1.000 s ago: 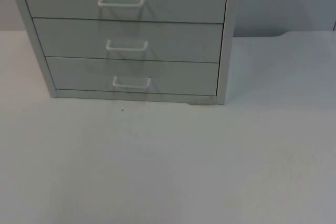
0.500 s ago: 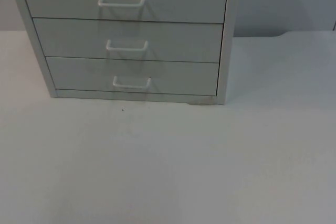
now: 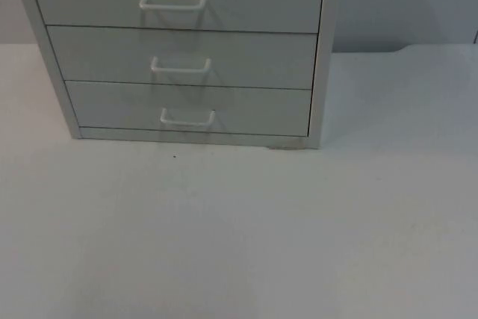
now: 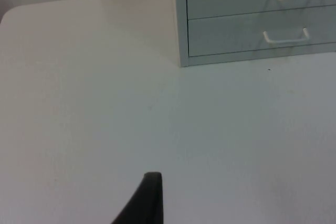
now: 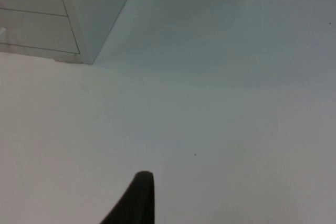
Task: Open the drawer with the left hand, place the block into the drawer with the right hand, then close the drawer with the left hand.
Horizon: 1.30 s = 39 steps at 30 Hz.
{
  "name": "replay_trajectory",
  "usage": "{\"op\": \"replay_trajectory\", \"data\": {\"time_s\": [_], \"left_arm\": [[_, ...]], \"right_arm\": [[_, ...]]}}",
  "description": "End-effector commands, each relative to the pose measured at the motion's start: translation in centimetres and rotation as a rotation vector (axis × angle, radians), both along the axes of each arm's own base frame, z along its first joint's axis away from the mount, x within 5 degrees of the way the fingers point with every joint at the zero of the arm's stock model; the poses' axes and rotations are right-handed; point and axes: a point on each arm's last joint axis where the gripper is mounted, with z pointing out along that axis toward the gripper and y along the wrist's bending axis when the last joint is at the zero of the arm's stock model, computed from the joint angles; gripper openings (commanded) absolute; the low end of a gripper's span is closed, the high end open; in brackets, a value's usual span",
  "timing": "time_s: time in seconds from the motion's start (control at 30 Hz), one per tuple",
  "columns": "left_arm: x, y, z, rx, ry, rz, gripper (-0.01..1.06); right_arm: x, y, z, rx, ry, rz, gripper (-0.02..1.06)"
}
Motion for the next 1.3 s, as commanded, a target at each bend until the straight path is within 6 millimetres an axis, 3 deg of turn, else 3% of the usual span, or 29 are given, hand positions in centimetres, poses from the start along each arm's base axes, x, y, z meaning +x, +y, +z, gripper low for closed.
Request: {"op": "replay_trajectory", "data": {"time_s": [0.0, 1.27], "left_arm": [[-0.02, 0.0, -0.12, -0.008, 0.0, 0.008, 1.05], [-0.02, 0.0, -0.12, -0.008, 0.0, 0.01, 1.05]], "right_arm": [[-0.04, 0.03, 0.01, 0.01, -0.006, -0.007, 1.05], [-0.02, 0.07, 0.03, 0.009, -0.009, -0.119, 1.05]]}}
